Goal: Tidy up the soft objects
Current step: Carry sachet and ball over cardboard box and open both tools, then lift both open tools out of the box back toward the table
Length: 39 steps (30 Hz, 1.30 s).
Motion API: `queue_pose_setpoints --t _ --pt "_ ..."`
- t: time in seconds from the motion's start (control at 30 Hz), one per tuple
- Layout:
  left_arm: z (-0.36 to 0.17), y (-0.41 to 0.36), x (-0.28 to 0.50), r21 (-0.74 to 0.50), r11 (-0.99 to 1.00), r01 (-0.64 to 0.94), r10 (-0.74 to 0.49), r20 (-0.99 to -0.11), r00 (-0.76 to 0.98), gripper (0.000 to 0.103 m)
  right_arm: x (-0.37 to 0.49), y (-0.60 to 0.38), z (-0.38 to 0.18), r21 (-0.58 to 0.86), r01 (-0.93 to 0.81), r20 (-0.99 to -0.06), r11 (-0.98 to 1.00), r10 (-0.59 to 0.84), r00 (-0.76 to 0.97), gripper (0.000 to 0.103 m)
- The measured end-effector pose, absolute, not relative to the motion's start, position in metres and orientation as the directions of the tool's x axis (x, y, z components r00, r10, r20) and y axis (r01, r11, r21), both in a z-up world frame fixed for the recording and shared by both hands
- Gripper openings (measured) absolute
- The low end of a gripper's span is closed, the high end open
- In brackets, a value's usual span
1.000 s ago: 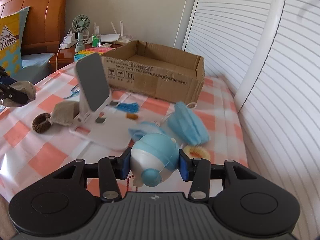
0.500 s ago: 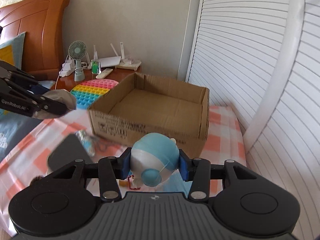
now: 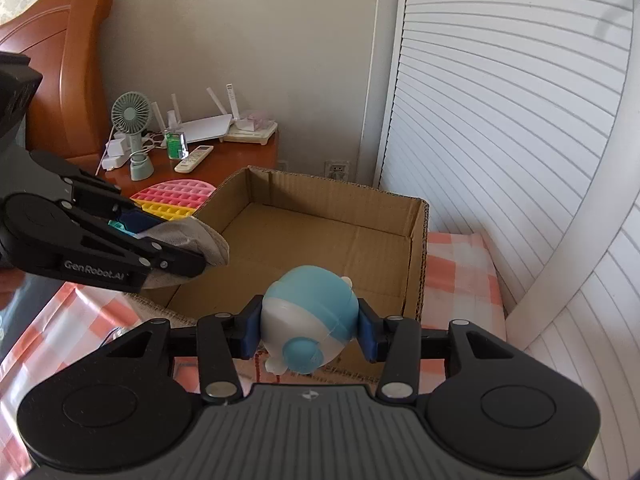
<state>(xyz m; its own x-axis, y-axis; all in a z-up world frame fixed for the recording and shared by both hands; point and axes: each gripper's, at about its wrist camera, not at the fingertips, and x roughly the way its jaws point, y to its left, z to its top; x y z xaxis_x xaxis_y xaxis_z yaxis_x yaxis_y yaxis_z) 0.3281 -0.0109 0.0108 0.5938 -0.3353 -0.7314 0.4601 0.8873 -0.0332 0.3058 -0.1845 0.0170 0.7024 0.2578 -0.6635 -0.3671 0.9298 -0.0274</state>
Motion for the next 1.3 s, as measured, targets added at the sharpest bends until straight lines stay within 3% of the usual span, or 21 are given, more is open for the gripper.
queue_pose_setpoints --t 0.1,0.2,0.23,0.6,0.63,0.7,1.0,1.1,1.3 --pt "0.006 -0.016 0.339 -0.026 0.886 0.463 -0.333 -0.730 0.597 0.037 0.323 -0.187 0.013 -0.015 -0.362 -0.671 0.932 0.259 0.694 0.052" --pt "0.005 -0.017 0.347 -0.021 0.895 0.446 -0.327 -0.710 0.624 0.065 0.338 -0.189 0.009 -0.005 -0.354 -0.677 0.935 0.257 0.690 0.052" --pt "0.005 -0.015 0.348 -0.022 0.899 0.438 -0.325 -0.703 0.632 0.070 0.342 -0.189 0.008 0.002 -0.350 -0.678 0.937 0.258 0.688 0.052" --pt "0.011 0.022 0.317 0.047 0.901 0.432 -0.282 -0.693 0.664 0.079 0.378 -0.174 0.006 0.003 -0.341 -0.680 0.940 0.252 0.689 0.054" --pt "0.012 0.028 0.312 0.047 0.903 0.427 -0.277 -0.696 0.663 0.079 0.381 -0.172 0.008 0.004 -0.337 -0.676 0.941 0.251 0.693 0.059" --pt "0.012 0.037 0.301 0.052 0.907 0.418 -0.267 -0.696 0.666 0.083 0.383 -0.168 0.012 0.007 -0.327 -0.676 0.945 0.246 0.695 0.102" --pt "0.013 0.059 0.247 0.063 0.916 0.395 -0.248 -0.686 0.684 0.086 0.346 -0.169 0.025 0.033 -0.330 -0.645 0.943 0.273 0.714 0.103" --pt "0.014 0.060 0.228 0.057 0.916 0.398 -0.256 -0.680 0.687 0.094 0.324 -0.171 0.028 0.013 -0.329 -0.635 0.944 0.261 0.727 0.103" --pt "0.014 0.054 0.188 0.063 0.914 0.401 -0.263 -0.661 0.703 0.094 0.282 -0.182 0.029 0.018 -0.301 -0.625 0.953 0.246 0.741 0.103"
